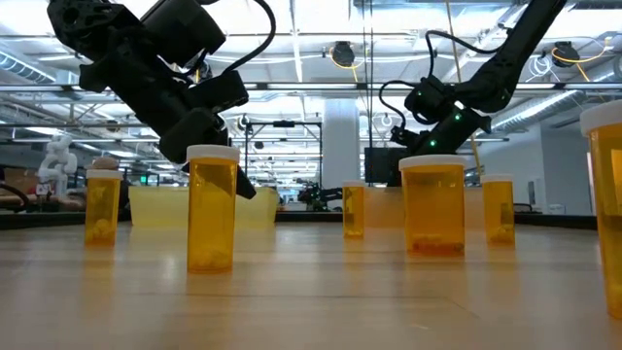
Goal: Pick and place medicine bottles into bin by pill shape (circle, oval)
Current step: Put the big yellow pill bottle into the transparent orange bin
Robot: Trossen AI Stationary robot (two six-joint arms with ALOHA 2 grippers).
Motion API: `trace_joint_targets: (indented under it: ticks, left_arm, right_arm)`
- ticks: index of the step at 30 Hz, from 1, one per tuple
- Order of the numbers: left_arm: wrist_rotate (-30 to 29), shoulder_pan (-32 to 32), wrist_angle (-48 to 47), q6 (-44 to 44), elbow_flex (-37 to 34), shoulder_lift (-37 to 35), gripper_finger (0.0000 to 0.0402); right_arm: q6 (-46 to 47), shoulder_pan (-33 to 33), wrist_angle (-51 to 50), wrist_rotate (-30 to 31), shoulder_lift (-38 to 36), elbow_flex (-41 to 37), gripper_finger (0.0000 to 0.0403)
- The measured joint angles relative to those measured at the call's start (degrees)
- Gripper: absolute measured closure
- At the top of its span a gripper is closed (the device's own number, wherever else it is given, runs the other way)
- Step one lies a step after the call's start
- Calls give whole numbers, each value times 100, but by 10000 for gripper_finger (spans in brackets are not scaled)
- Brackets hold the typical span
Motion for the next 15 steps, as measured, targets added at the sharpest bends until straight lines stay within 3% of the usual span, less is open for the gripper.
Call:
trace_joint_targets:
  ticks: [9,15]
  left_arm:
    - [0,0,4,-4,0,0,73]
    - [93,0,8,-28,0,0,73]
  right_arm:
    - [56,0,-113,14,-357,-9,129]
    - [135,42,-719,22,-1040,-9,105]
